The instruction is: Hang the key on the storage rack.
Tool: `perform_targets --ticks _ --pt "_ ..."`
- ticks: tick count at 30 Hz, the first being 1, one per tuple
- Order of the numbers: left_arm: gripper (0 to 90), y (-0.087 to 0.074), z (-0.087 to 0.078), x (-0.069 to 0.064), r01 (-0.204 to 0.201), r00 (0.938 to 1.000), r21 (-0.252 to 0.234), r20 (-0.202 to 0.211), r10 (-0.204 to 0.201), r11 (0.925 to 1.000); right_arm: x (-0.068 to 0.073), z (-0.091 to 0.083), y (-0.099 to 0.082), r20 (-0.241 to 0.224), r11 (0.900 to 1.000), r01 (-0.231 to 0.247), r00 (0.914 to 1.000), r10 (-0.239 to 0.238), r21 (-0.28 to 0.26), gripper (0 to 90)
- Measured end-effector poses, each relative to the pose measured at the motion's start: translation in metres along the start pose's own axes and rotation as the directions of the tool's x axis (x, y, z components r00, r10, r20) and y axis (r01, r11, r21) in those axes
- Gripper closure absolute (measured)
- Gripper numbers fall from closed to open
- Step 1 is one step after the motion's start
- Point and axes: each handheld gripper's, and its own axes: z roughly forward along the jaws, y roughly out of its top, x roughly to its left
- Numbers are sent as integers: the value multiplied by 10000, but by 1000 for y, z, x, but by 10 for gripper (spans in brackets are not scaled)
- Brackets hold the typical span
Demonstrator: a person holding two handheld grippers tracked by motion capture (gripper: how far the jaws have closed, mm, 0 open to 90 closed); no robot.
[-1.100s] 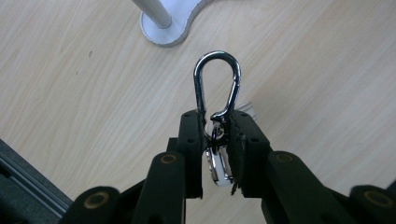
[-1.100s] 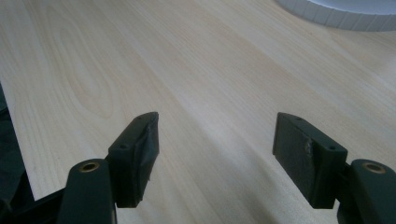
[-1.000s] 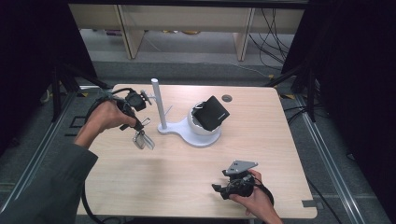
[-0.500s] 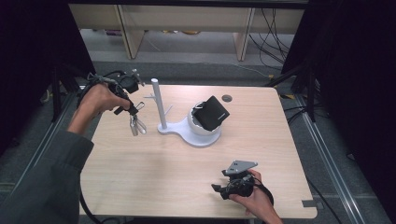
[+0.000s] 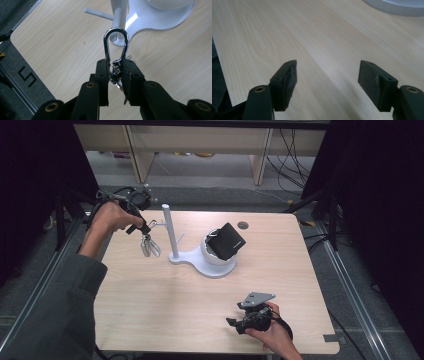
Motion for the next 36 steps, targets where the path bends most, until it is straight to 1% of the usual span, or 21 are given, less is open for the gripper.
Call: perform_targets --ticks 1,2,4,5,6,7,8,10,11,12,14,17,21,23,24,25,27,28,29,31,36 --pt "751 1 2 1 -27 10000 95 17 27 10000 0 1 0 41 9999 114 9999 -114 -32 325" --pt "751 2 3 2 2 10000 68 -35 -1 10000 0 1 0 -17 10000 67 10000 -67 48 325" --pt "751 4 5 4 121 9999 -65 27 -121 9999 0 1 0 -39 9997 223 9997 -223 19 325" --pt "751 5 6 4 114 9999 -41 -10 -114 9999 0 2 0 -74 9996 281 9996 -281 -8 325" --pt "751 6 7 3 57 10000 -6 -26 -57 10000 1 1 0 -78 9998 174 9998 -174 20 325" --pt "751 7 9 3 81 10000 -10 57 -81 10000 1 1 0 -57 9998 196 9998 -196 13 325" --pt "751 7 11 3 78 9999 -15 64 -78 10000 0 1 0 -73 9995 323 9995 -323 -37 325" --pt "751 8 14 3 152 9999 -20 44 -152 9999 0 1 0 -44 9998 211 9998 -211 11 325" --pt "750 8 16 3 106 9999 54 86 -106 9999 1 1 0 5 10000 -5 10000 5 34 325" --pt "750 8 18 2 170 9998 -19 95 -169 9999 2 2 0 -62 9998 -40 10000 38 -208 325" --pt "750 9 20 2 184 9998 -137 106 -183 9997 1 0 0 -35 9998 188 9998 -188 -21 325" --pt "750 12 22 0 0 9999 -16 105 0 10000 2 0 0 -94 10000 31 10000 -31 -15 325" --pt "749 16 24 -3 53 10000 -261 -30 -54 9996 1 0 0 -77 9999 147 9999 -147 10 324" --pt "748 16 26 -4 -97 9999 -42 -35 97 9999 1 0 0 -61 9999 116 9999 -116 -33 323" --pt "747 16 27 -4 -95 9998 -35 -153 95 9999 1 0 0 -70 9999 148 9999 -148 -14 323" --pt "746 16 27 -3 -74 9998 -46 -207 73 10000 1 0 0 -83 9999 146 9999 -146 8 323" --pt "729 15 27 -1 169 9998 -459 -93 -173 9988 1 0 0 -105 9999 100 9999 -100 15 323" --pt "731 15 26 0 -126 9998 -543 -190 115 9984 1 0 0 -94 10000 19 10000 -19 -14 323" --pt "728 13 26 -3 19 10000 -408 -37 -20 9992 1 0 0 -107 10000 95 9999 -95 14 323" --pt "702 13 26 -5 -55 10000 -420 -24 54 9991 1 1 0 -58 9998 186 9998 -186 29 322" --pt "665 9 23 -7 -141 9999 -455 -12 141 9989 2 1 0 -115 9999 75 9999 -74 71 322"
